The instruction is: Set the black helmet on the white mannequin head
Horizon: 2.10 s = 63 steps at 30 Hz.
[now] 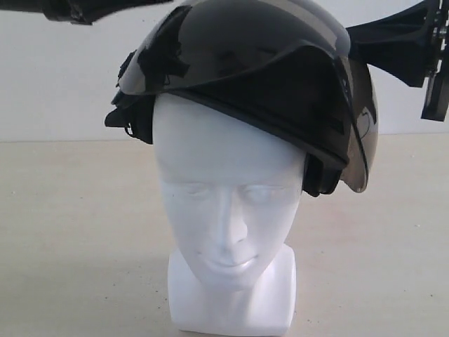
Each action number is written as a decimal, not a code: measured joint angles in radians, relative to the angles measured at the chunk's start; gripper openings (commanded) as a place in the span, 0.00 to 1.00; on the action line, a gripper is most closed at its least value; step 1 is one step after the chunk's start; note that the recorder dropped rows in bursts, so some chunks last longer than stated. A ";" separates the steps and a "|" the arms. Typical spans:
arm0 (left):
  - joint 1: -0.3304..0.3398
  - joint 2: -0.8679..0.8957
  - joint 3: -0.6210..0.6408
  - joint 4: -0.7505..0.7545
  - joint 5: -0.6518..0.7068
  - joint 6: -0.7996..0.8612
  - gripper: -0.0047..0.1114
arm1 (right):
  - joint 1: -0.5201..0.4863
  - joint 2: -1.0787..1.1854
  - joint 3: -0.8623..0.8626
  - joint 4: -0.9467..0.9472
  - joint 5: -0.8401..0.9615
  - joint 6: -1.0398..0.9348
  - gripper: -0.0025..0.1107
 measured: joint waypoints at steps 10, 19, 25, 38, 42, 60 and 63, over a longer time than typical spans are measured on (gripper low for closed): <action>-0.016 0.021 -0.002 0.002 0.014 -0.001 0.08 | -0.004 0.000 0.000 0.015 0.014 -0.002 0.02; -0.016 0.016 0.026 -0.020 0.018 -0.001 0.08 | -0.004 0.000 0.000 0.032 0.031 0.031 0.02; 0.026 -0.011 0.092 -0.037 0.024 -0.001 0.08 | 0.068 0.000 0.000 0.082 0.011 0.043 0.02; 0.067 -0.059 0.182 -0.016 0.034 -0.001 0.08 | 0.176 -0.040 -0.002 0.073 0.068 0.074 0.02; 0.068 -0.059 0.182 -0.019 0.032 -0.001 0.08 | 0.177 -0.054 -0.002 0.054 0.064 0.079 0.02; 0.068 -0.067 0.185 -0.019 0.030 -0.001 0.08 | 0.180 -0.059 -0.002 0.069 0.066 0.042 0.02; 0.068 -0.067 0.185 -0.019 0.030 -0.001 0.08 | 0.172 -0.059 -0.014 0.073 0.075 0.038 0.02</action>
